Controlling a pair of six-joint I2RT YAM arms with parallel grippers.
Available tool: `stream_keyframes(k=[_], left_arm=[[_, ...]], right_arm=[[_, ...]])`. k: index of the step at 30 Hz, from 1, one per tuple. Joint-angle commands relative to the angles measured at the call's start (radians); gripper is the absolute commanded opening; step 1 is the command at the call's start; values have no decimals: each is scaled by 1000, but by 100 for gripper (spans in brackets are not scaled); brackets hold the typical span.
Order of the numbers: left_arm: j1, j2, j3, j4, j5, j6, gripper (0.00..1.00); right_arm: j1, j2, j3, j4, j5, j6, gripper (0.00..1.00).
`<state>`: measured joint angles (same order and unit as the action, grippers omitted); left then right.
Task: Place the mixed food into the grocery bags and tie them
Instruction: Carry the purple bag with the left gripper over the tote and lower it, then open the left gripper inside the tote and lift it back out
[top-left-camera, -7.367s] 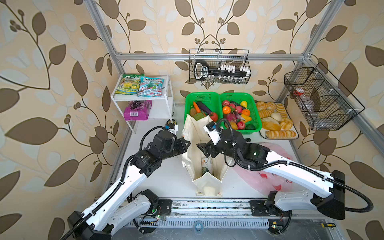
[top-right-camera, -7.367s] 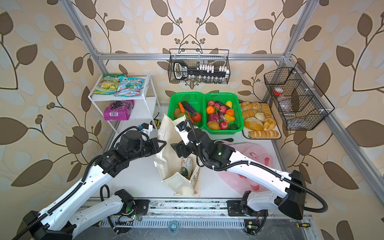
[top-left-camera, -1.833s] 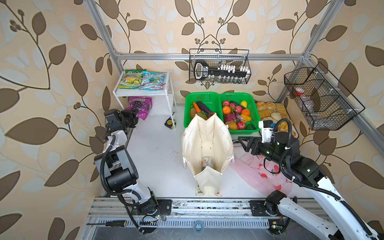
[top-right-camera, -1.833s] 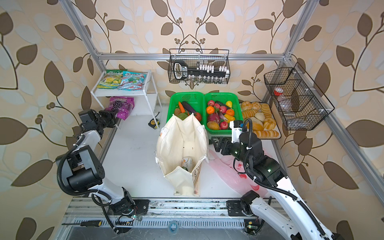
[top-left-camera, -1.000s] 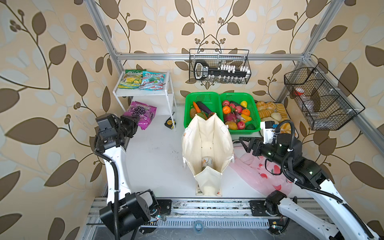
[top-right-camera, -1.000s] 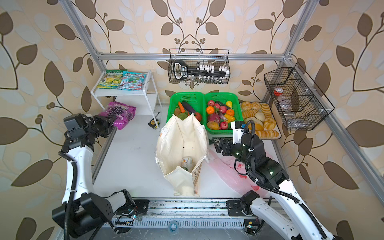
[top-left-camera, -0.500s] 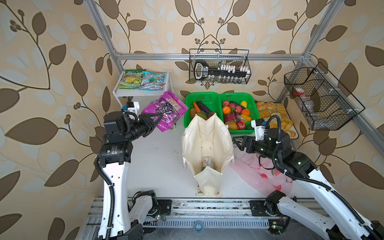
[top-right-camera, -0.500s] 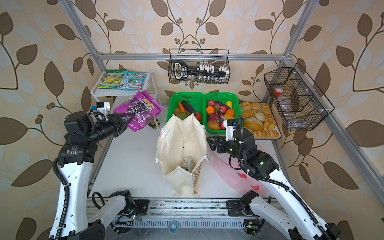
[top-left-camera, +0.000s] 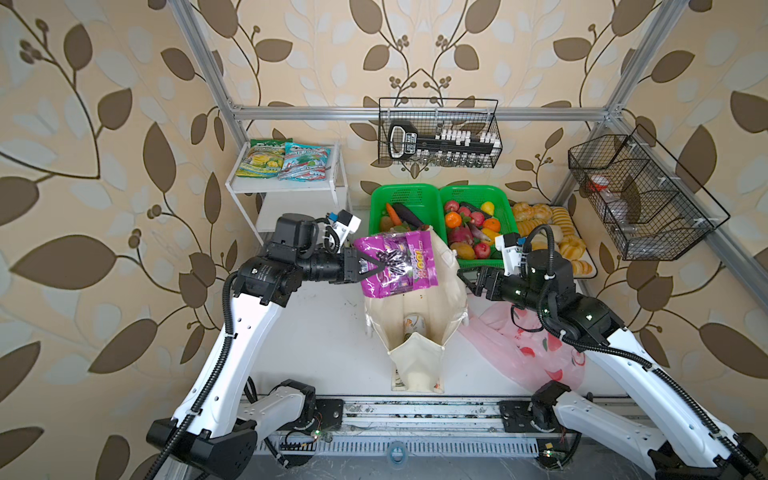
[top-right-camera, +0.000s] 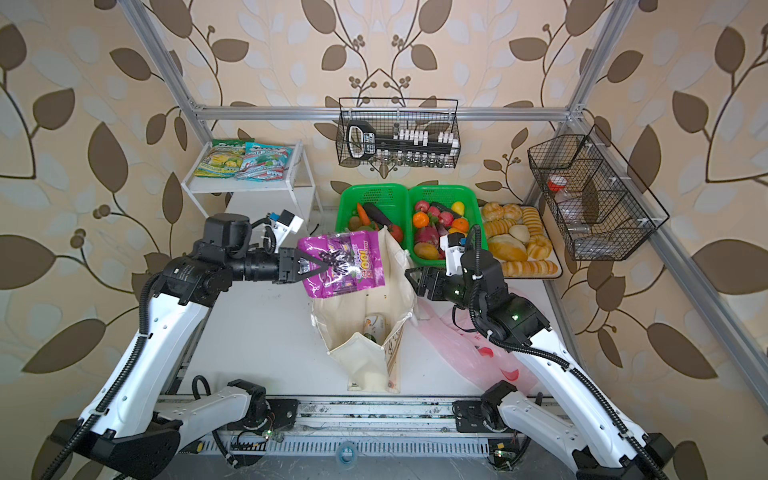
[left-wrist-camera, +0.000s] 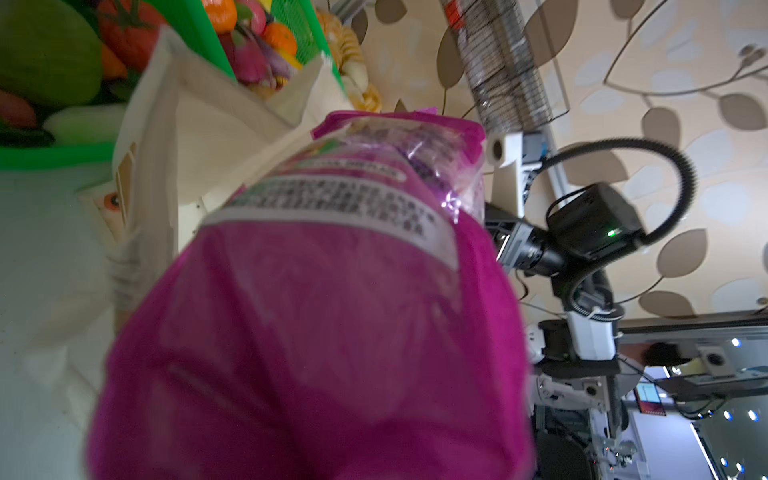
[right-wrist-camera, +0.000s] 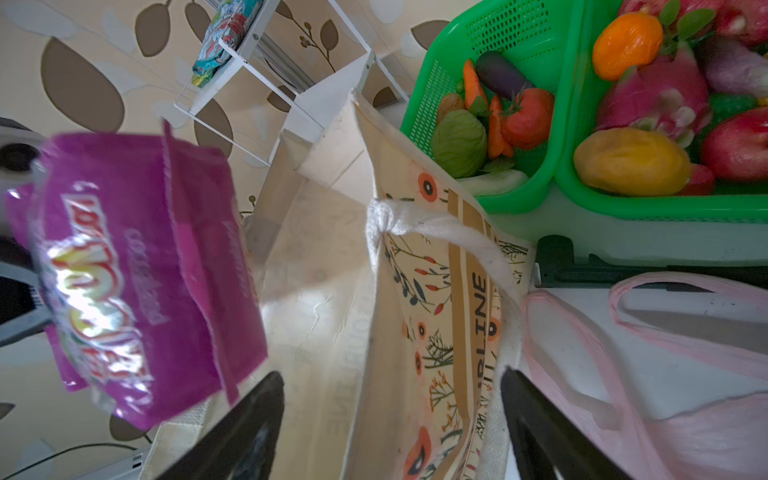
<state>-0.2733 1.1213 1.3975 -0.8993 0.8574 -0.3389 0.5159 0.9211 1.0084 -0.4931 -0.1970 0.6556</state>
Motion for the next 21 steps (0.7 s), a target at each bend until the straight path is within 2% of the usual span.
stream_keyframes(k=[1, 3, 10, 15, 18, 21], left_arm=[[-61, 23, 92, -132, -118, 171, 0], [-128, 63, 134, -210, -202, 227, 0], [-333, 269, 326, -450, -371, 365, 0], [-466, 448, 466, -640, -507, 487, 0], [-543, 512, 517, -684, -552, 571, 0], [-581, 592, 596, -728, -578, 613, 2]], right_arm=[[3, 14, 21, 10, -60, 21, 82], [11, 22, 19, -1, -63, 13, 82], [46, 58, 18, -13, -61, -9, 82], [57, 74, 21, -48, -7, -19, 79], [57, 72, 19, -59, 11, -30, 78], [57, 67, 14, -64, 16, -34, 78]])
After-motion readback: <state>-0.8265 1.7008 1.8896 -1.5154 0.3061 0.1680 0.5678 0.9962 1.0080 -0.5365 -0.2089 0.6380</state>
